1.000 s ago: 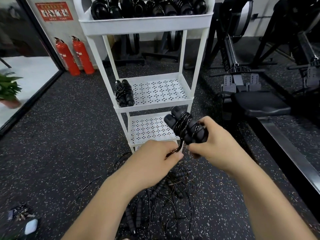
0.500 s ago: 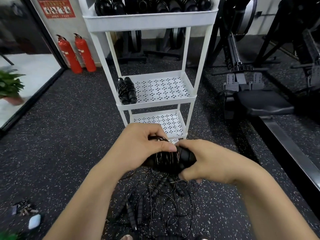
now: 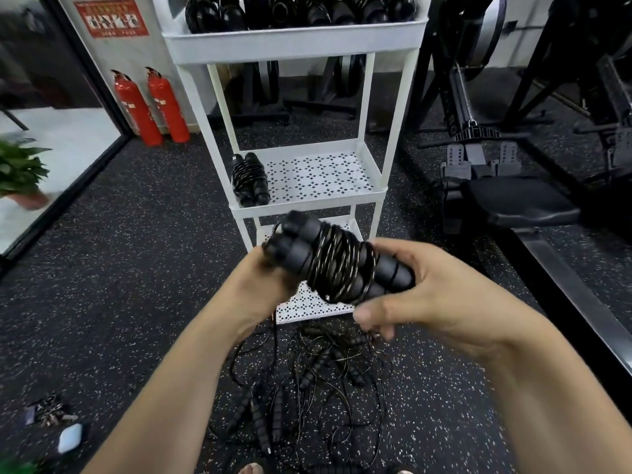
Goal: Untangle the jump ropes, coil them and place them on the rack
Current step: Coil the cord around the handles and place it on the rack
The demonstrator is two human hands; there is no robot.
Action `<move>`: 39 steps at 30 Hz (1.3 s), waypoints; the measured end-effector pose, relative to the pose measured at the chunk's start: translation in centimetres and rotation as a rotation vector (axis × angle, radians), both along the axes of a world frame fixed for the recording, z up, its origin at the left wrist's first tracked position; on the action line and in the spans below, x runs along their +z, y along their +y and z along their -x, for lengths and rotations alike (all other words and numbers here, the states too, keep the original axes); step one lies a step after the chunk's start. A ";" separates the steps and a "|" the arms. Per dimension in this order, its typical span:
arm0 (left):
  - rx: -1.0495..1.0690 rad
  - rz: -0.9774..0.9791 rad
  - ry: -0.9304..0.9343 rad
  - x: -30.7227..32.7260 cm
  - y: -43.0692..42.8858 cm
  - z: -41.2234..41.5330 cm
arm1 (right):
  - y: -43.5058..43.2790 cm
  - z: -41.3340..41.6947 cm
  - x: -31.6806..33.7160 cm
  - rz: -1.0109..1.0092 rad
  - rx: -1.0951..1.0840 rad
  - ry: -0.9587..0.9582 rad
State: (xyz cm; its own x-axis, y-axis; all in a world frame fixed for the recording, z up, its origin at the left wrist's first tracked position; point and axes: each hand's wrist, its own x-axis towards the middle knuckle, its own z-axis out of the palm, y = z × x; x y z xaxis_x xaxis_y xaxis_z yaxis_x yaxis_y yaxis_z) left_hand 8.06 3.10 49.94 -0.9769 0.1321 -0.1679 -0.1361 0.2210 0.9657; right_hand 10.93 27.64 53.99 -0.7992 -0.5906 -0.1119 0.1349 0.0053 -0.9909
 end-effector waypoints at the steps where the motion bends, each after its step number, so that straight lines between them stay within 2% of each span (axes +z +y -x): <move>1: -0.030 0.061 -0.010 -0.4 0.4 -0.1 | -0.1 0.2 -0.2 0.026 -0.084 0.010; 3: -0.058 0.107 -0.029 -1.0 1.3 -0.2 | -0.3 0.7 -0.8 0.078 -0.271 0.031; 5: -0.113 0.259 0.041 -0.9 2.3 -0.5 | -0.4 1.0 -1.3 0.104 -0.414 0.076; 7: -0.212 0.415 0.116 -0.8 3.4 -0.9 | -0.3 1.4 -1.8 0.078 -0.510 0.114; 9: -0.261 0.463 0.135 -1.0 4.1 -1.3 | -0.1 1.8 -2.5 -0.005 -0.580 0.147; 13: -0.314 0.538 0.180 -1.3 4.5 -1.9 | 0.6 2.3 -3.7 -0.264 -0.610 0.214; 19: -0.356 0.618 0.231 0.7 3.1 -1.9 | 1.2 2.6 -4.5 -0.555 -0.504 0.286; 27: -0.185 0.461 0.290 2.6 1.0 -1.6 | 0.0 2.1 -4.1 -0.706 -0.161 0.276; 30: -0.164 0.391 0.280 2.7 0.7 -1.7 | -0.4 1.6 -3.3 -0.682 -0.019 0.215; 34: -0.173 0.290 0.249 2.8 0.2 -1.3 | -0.3 0.8 -2.6 -0.551 0.158 0.135; 39: -0.174 0.036 0.209 1.9 -1.4 -0.3 | 0.3 -0.1 -1.8 -0.240 0.250 -0.020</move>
State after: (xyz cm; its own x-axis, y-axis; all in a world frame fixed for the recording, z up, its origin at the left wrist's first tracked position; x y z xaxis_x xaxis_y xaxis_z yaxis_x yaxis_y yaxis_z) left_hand 8.35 1.71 51.85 -0.9539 0.2989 0.0277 0.1087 0.2578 0.9601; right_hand 10.99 27.91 52.21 -0.6294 -0.7229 -0.2852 0.1192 0.2728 -0.9547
